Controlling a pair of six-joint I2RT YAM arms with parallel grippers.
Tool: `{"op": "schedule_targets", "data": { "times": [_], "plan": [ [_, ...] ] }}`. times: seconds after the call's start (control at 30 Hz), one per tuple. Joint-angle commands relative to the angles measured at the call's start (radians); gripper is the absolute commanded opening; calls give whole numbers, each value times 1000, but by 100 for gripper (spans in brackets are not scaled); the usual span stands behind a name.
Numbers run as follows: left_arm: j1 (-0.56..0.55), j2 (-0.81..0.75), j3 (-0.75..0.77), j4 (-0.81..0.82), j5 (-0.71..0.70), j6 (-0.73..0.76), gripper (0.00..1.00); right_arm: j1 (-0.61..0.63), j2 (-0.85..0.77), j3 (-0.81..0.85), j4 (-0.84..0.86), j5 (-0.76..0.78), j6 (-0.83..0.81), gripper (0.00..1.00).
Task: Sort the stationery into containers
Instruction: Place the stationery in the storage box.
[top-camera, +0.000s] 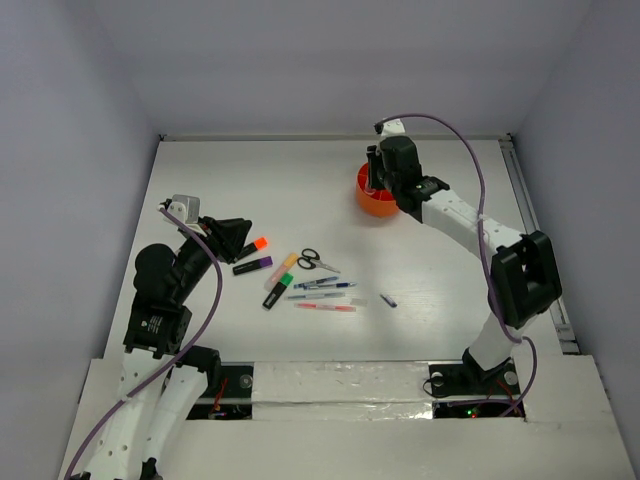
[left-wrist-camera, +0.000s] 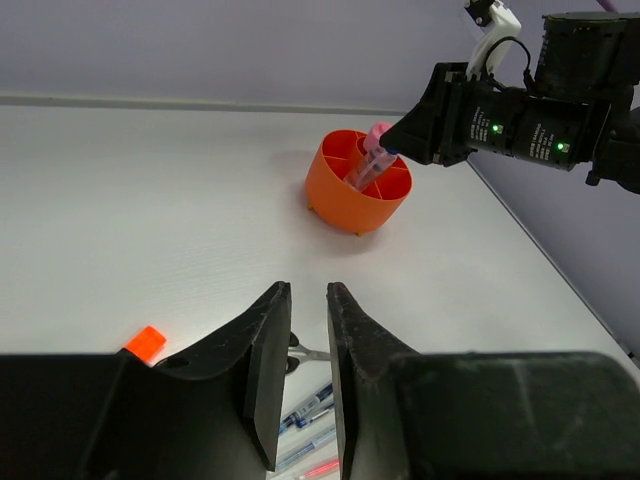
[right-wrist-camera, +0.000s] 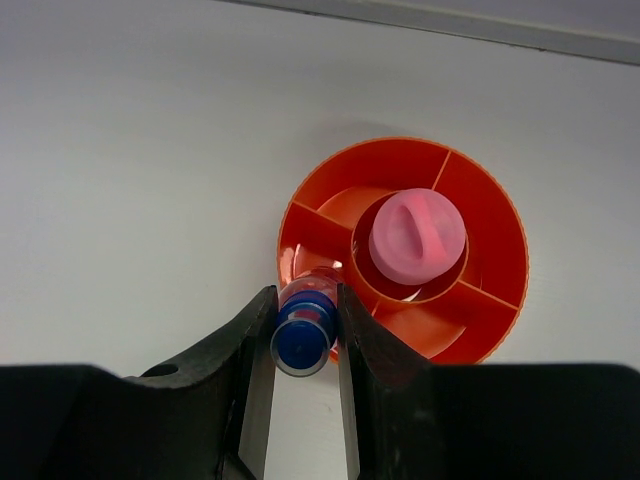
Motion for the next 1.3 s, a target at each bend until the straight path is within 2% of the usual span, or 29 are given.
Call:
{"op": "schedule_targets", "data": {
  "times": [0.0,0.2,0.43,0.57,0.67,0.83,0.93,1.03,1.07,1.1,1.17,1.2,1.27],
  "plan": [
    [4,-4,16,36,0,5,19,-5,5,1,37,-10,11,12],
    [4,-6,15,37,2,5,20,-5,13,3,25,-7,14,21],
    [4,-7,15,34,2,5,21,-5,-7,-5,25,5,14,41],
    [4,-14,16,36,0,5,22,-5,-11,15,-12,-2,10,49],
    [4,-12,15,34,3,3,24,-5,-39,-11,14,-17,7,54],
    [4,-14,15,36,-1,3,25,-5,-70,-20,0,-60,25,56],
    [4,-9,15,37,-3,3,25,10,-116,-60,28,-116,50,48],
    [4,-7,11,37,-6,2,25,61,-146,-81,31,-110,56,25],
    [4,-9,11,37,-6,2,24,74,-151,-88,32,-114,60,12],
    [13,-7,11,37,-9,0,20,102,-160,-101,38,-135,77,7],
    [13,-6,11,37,-11,0,14,139,-160,-117,51,-172,97,2],
    [13,-4,11,37,-15,-1,7,159,-154,-123,61,-192,118,2],
    [22,-6,13,33,-23,-2,2,225,-122,-121,75,-218,135,3]
  ]
}}
